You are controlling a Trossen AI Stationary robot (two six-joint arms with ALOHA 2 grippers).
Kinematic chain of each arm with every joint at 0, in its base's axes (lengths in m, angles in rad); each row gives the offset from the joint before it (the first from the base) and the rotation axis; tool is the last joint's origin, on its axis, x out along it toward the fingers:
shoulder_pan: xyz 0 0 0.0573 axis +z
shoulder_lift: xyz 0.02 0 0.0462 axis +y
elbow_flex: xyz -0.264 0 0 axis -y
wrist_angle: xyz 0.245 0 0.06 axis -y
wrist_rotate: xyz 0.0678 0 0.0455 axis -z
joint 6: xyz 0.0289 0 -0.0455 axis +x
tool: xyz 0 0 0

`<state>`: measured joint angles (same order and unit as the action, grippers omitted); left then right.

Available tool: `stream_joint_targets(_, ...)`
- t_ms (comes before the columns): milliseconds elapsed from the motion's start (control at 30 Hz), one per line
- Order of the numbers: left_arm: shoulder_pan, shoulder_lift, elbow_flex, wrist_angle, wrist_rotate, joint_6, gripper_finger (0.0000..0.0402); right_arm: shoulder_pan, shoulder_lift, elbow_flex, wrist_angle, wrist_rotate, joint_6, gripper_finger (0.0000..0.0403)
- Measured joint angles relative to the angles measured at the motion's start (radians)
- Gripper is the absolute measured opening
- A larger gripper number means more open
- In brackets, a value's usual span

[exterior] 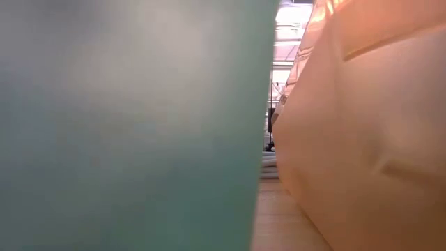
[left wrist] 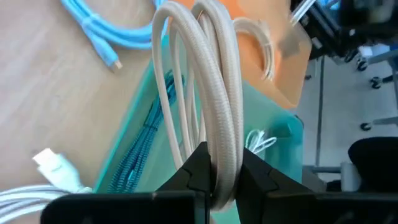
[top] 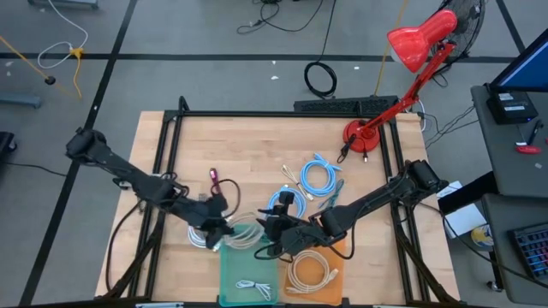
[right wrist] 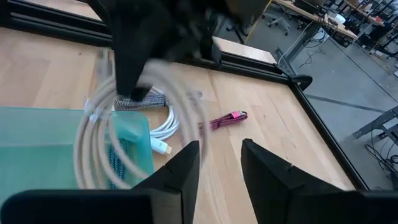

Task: Pick & Place USB Port
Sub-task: Put the gray video cable into the orange bin

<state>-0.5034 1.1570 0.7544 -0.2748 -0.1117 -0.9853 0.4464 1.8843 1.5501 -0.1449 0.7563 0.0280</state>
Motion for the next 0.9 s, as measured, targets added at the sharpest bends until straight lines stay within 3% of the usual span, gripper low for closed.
stream_joint_targets(133,-0.079,-0.115,0.000,-0.076,-0.191,0.030,0.0037,0.000,0.000,0.000,0.009,0.001,0.001,0.0100)
stream_joint_targets(300,-0.209,-0.219,0.001,-0.181,-0.584,0.117,0.0037,-0.009,0.000,0.000,0.081,0.003,0.024,0.0095)
stream_joint_targets(433,-0.278,-0.215,0.001,-0.225,-0.843,0.182,0.0037,-0.023,-0.001,-0.018,0.219,0.053,0.022,0.0095)
stream_joint_targets(733,-0.331,-0.090,0.001,-0.160,-1.217,0.349,0.0037,-0.082,-0.001,-0.164,0.640,0.268,-0.013,0.0097)
stream_joint_targets(900,-0.344,-0.009,0.001,-0.071,-1.346,0.395,0.0037,-0.124,-0.001,-0.239,0.826,0.284,-0.053,0.0104)
